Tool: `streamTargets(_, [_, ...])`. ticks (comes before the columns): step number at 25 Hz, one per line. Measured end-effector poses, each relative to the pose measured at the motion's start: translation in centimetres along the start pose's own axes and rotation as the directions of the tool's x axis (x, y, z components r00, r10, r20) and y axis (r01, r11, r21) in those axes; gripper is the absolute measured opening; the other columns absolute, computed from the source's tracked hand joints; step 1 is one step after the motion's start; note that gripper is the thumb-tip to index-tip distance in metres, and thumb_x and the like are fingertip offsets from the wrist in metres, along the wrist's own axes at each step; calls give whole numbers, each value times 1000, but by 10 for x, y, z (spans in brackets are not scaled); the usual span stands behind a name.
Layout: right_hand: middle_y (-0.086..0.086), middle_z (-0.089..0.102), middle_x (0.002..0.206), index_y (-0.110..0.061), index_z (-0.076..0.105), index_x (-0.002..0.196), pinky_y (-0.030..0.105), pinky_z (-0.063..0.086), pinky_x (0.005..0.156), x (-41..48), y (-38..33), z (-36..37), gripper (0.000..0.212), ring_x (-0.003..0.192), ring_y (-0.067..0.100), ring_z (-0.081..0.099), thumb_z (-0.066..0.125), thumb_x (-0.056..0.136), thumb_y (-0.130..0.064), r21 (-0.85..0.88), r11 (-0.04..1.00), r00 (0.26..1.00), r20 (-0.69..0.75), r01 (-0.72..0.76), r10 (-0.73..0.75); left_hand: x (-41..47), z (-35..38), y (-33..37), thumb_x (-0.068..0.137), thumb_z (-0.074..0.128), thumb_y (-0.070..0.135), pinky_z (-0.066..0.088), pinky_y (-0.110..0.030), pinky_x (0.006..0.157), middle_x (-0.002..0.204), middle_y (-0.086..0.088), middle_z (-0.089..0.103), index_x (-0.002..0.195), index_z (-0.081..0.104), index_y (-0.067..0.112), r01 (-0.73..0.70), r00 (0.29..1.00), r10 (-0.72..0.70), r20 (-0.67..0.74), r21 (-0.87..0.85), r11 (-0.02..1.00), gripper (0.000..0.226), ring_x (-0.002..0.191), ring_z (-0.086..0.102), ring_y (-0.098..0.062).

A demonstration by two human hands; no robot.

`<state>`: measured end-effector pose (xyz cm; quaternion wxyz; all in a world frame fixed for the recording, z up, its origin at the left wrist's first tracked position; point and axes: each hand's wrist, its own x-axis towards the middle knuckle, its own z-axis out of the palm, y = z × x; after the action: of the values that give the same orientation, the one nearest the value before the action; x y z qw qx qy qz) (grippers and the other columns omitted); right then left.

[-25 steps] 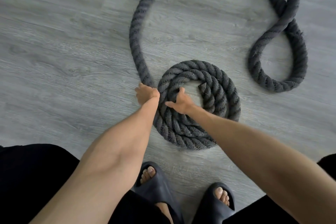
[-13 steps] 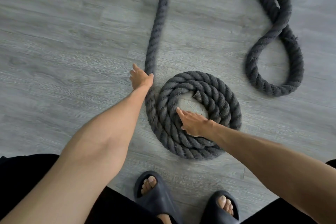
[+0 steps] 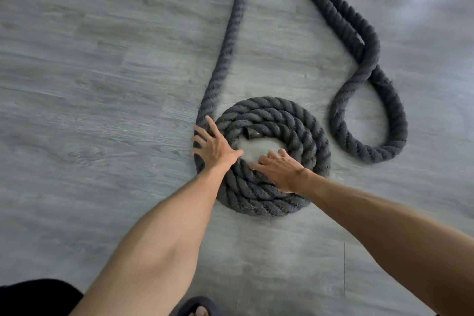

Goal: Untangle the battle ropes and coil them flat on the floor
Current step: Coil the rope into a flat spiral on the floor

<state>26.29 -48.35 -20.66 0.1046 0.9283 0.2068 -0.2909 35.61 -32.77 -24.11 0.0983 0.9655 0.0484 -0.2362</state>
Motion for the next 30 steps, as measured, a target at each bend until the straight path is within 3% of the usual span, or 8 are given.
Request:
streamTargets(4, [19,14,162,-27,18,157,67,8,118,14,10,0,76,151,41,7,58,94,-14,81,977,975,-89,-199,206,28,-11,5,59,73,74,37,-60,95,157,-25,1,151,-25,19,106,994,-106,-11,8,994,145,136,19,-46])
streamTargets(6, [26,1,164,-20,14,158,71,0,116,18,17,4,84,151,45,-7,64,90,-16,221,880,869,-181,-420,460,47,-22,1,59,73,75,38,-59,92,154,-25,9,152,-23,18,196,981,-196,7,-21,980,145,134,23,-44])
streamTargets(9, [31,-7,162,-16,-7,159,69,4,117,18,27,5,95,151,46,-6,56,96,-47,704,249,516,192,-665,835,67,-36,-6,59,72,77,39,-56,91,144,-28,19,152,-23,15,264,964,-262,49,-42,964,147,128,28,-44])
streamTargets(11, [35,4,160,-11,-19,156,64,16,118,25,28,-1,113,150,48,7,55,90,-66,750,-214,412,551,-626,725,73,-42,-7,60,71,78,40,-52,91,140,-30,22,151,-25,10,265,960,-262,95,-29,964,148,124,31,-44])
streamTargets(12, [36,7,159,-8,-22,155,61,17,118,31,25,-6,122,149,49,10,56,86,-71,724,-308,398,625,-617,671,76,-45,-7,61,71,78,40,-51,91,139,-32,23,150,-25,7,268,957,-265,118,-11,963,149,123,32,-45])
streamTargets(17, [37,2,159,-3,-23,153,59,14,118,69,28,-29,139,150,47,3,70,76,-71,657,-400,298,691,-639,658,97,-64,0,55,82,67,34,-61,103,144,-42,16,147,-27,-1,314,921,-299,251,-19,949,158,132,26,-54])
streamTargets(23, [31,-9,162,-9,-21,155,54,3,121,90,46,-32,132,151,44,-8,75,80,-58,725,-386,344,637,-570,690,120,-76,-12,50,79,75,13,-74,109,159,-31,-8,150,-25,6,183,975,-165,152,-112,977,160,146,3,-50])
streamTargets(30, [33,-9,161,-8,-19,156,50,3,124,110,86,-26,133,151,44,-9,75,78,-60,823,-229,439,487,-519,755,156,-79,3,54,79,73,22,-66,111,159,-29,-5,151,-25,16,8,999,-6,39,-38,999,154,146,7,-46])
